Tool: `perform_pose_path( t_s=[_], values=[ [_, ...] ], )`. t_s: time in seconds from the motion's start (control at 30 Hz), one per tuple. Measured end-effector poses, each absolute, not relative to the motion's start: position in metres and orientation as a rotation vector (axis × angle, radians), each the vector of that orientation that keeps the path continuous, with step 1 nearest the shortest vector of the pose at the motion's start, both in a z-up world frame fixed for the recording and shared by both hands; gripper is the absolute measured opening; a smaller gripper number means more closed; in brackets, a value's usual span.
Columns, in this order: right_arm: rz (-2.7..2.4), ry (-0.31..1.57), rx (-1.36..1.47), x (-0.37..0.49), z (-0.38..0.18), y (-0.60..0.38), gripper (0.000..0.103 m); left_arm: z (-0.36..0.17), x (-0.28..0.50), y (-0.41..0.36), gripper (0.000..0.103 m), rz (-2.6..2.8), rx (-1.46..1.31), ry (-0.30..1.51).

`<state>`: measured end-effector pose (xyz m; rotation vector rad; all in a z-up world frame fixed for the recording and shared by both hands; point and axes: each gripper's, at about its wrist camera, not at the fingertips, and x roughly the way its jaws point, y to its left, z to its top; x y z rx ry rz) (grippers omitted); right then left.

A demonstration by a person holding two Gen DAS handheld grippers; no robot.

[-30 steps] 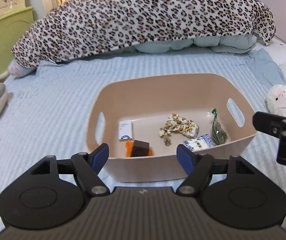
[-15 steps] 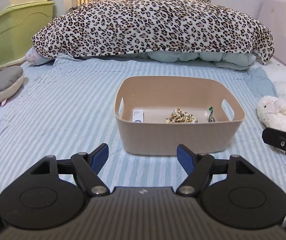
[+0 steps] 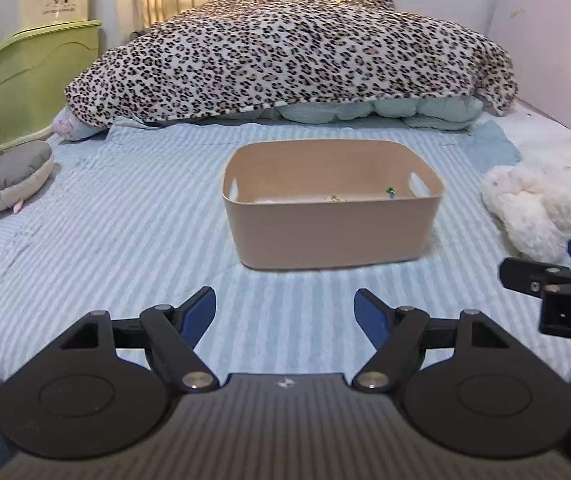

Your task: Organize objects

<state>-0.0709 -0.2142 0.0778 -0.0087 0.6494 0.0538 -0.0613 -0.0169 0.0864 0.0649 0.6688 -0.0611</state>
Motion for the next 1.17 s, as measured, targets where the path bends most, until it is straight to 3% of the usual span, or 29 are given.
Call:
perform_pose_path(
  t_s=[1.17],
  values=[
    [0.086, 0.627, -0.003, -0.129, 0.097, -0.217, 0.093, 0.107, -0.108, -0.023, 0.081, -0.081, 0.08, 0.673]
  ],
)
